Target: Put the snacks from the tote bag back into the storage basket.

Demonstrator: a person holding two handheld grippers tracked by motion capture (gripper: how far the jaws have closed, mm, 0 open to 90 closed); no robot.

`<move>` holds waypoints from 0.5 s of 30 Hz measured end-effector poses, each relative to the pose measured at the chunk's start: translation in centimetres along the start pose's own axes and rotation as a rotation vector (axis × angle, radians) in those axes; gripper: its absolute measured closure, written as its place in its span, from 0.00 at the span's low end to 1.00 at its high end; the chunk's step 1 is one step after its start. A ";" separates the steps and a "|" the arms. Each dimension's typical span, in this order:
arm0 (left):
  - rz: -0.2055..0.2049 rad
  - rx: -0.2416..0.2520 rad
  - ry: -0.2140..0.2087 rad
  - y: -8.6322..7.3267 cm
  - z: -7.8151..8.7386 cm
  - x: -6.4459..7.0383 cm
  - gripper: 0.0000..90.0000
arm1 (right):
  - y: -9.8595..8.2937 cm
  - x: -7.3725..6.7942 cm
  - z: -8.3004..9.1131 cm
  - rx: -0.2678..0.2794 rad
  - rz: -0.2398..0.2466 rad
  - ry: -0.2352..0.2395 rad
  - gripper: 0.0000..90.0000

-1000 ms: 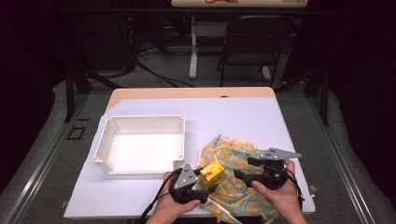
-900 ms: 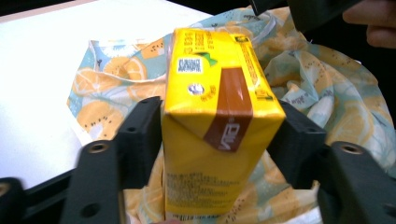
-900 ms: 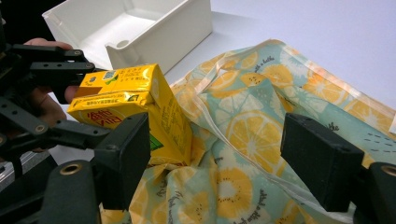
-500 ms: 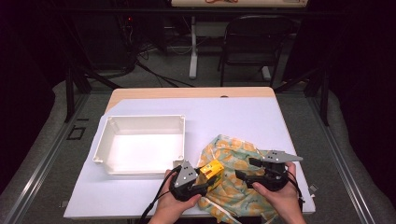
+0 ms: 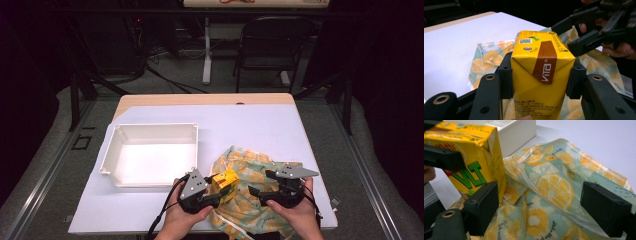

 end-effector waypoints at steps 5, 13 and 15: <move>0.003 0.011 -0.009 0.4 -0.1 0.1 0.58 | 0.0 -0.1 0.0 0.007 0.001 0.001 0.16; 0.012 0.028 -0.026 1.3 0.0 0.4 0.58 | 0.1 0.1 0.2 0.014 0.000 -0.011 0.16; 0.011 0.031 -0.026 1.5 0.3 0.4 0.58 | 0.0 0.2 0.2 0.018 -0.004 -0.012 0.16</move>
Point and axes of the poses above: each handheld gripper's, and its own axes: z roughly backward along the jaws, y roughly out of its top, x roughly to its right, the point moved 4 cm from there along -z, roughly forward along the jaws, and after that the axes turned 5 degrees about -y, right-handed, at the moved point
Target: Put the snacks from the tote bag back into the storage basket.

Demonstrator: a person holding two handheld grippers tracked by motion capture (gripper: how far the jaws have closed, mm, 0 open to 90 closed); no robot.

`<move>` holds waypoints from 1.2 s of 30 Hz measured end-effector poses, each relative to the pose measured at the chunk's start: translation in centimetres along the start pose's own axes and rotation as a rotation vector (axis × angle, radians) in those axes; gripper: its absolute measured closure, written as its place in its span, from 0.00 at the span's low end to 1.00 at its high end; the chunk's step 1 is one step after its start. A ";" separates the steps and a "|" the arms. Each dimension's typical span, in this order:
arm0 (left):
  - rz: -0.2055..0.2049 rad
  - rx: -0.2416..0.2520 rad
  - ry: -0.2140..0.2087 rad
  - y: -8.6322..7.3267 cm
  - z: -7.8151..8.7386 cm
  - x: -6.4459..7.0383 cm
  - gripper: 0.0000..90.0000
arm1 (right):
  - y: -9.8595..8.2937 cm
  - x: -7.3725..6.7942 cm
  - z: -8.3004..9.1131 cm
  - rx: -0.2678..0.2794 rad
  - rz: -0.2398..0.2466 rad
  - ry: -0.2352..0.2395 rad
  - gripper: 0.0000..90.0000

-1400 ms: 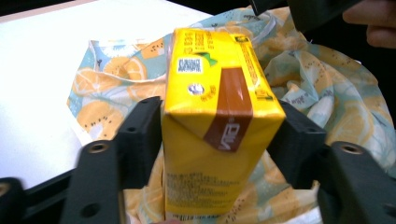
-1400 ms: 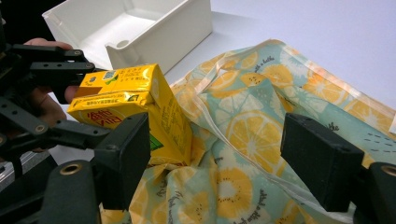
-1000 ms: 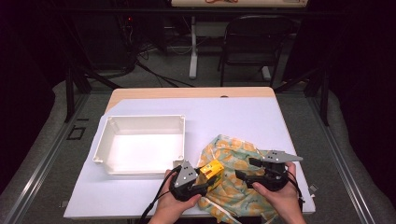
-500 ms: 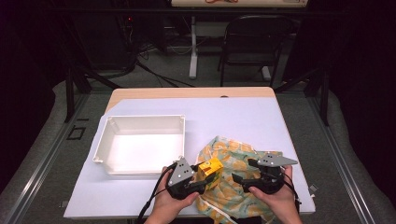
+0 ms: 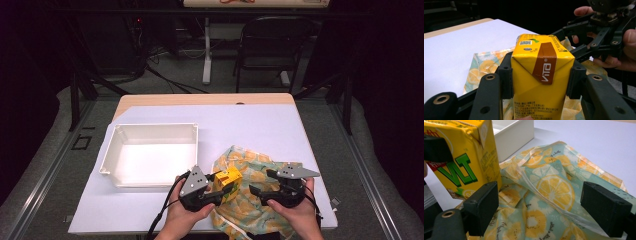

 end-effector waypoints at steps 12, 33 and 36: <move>0.010 0.016 0.023 0.3 1.8 -0.8 0.59 | 0.1 0.1 0.2 0.008 0.008 -0.007 0.16; 0.032 0.015 0.053 -0.4 6.6 -3.8 0.59 | 0.0 0.4 0.3 0.013 0.004 -0.011 0.16; 0.037 0.016 0.064 -0.5 7.1 -4.3 0.59 | 0.0 0.4 0.3 0.011 0.005 -0.015 0.16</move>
Point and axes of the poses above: each handheld gripper's, and its own axes: z roughly backward along the jaws, y roughly out of its top, x roughly to its right, the point moved 4 cm from there along -z, roughly forward along the jaws, and after that the axes turned 5 degrees about -y, right-handed, at the moved point
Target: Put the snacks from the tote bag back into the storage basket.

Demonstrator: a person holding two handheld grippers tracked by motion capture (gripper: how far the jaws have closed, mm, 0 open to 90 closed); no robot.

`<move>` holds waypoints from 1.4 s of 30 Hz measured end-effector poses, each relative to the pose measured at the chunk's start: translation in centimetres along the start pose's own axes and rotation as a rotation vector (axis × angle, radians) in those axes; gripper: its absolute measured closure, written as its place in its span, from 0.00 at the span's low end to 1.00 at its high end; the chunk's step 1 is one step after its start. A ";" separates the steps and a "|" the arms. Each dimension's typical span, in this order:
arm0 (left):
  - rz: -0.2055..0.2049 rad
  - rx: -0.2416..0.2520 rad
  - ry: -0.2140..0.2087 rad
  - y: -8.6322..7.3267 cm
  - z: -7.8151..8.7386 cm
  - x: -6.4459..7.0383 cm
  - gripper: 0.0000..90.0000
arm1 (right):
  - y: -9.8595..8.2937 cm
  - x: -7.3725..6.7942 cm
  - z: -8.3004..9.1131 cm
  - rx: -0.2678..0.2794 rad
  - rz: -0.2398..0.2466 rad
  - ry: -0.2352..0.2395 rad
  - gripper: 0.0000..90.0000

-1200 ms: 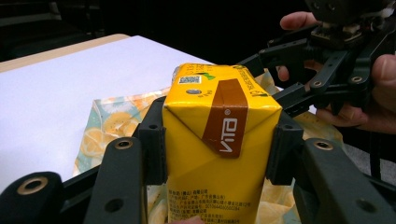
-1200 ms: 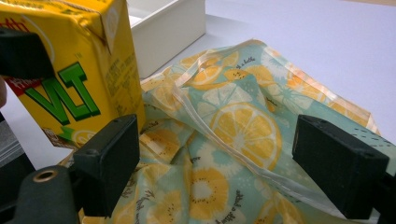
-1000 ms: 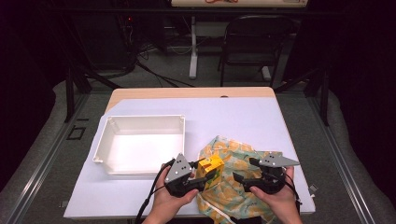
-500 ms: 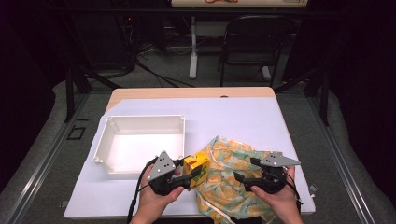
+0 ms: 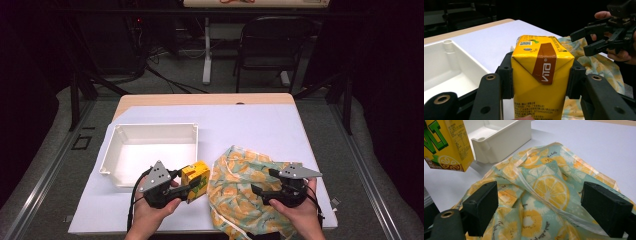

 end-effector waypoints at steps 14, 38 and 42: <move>0.024 -0.007 0.049 -1.0 2.1 -1.9 0.59 | 0.1 -0.2 0.0 0.001 0.015 0.010 0.13; 0.079 0.034 0.153 -1.8 4.8 -5.9 0.59 | 0.0 0.2 0.2 0.004 0.017 0.007 0.13; 0.083 0.034 0.162 -1.8 4.3 -6.7 0.59 | 0.0 0.2 0.2 0.004 0.016 0.007 0.13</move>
Point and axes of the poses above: each handheld gripper's, and its own axes: z roughly backward along the jaws, y roughly out of its top, x roughly to its right, the point moved 4 cm from there along -z, roughly forward along the jaws, and after that the axes turned 5 degrees about -y, right-handed, at the moved point
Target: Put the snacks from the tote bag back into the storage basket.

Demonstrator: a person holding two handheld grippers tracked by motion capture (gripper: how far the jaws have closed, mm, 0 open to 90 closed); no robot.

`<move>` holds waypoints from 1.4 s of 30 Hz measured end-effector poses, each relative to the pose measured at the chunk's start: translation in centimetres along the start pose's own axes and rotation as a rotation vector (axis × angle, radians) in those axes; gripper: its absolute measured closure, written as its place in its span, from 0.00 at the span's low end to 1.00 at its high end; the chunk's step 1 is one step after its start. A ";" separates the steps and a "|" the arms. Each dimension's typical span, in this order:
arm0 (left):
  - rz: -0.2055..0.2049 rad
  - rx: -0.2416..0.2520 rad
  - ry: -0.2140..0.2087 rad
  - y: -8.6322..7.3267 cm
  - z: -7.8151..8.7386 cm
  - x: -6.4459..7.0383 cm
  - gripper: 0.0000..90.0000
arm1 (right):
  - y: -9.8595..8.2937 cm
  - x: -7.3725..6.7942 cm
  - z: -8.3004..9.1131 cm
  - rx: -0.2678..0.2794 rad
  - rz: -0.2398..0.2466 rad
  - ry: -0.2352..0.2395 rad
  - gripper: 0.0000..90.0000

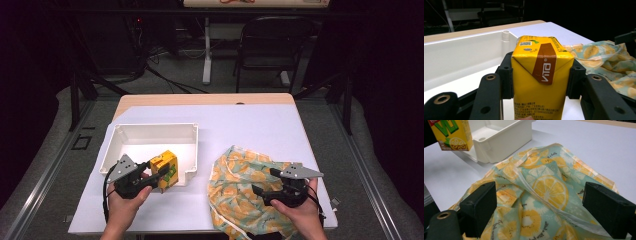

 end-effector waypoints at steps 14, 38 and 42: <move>0.012 0.001 0.056 -0.3 -3.2 -1.9 0.59 | -0.1 0.1 -0.1 -0.005 -0.003 -0.002 0.13; -0.029 -0.010 0.122 -2.0 -5.4 -3.5 0.59 | -0.3 -0.1 -0.4 -0.011 -0.009 -0.006 0.13; -0.055 -0.009 0.108 -2.4 -5.3 -3.3 0.58 | -0.3 -0.1 -0.3 -0.010 -0.007 -0.008 0.13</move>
Point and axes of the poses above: each handheld gripper's, and its own axes: z roughly backward along the jaws, y roughly out of its top, x roughly to its right, the point moved 4 cm from there along -z, roughly forward along the jaws, and after that the axes turned 5 degrees about -y, right-handed, at the moved point
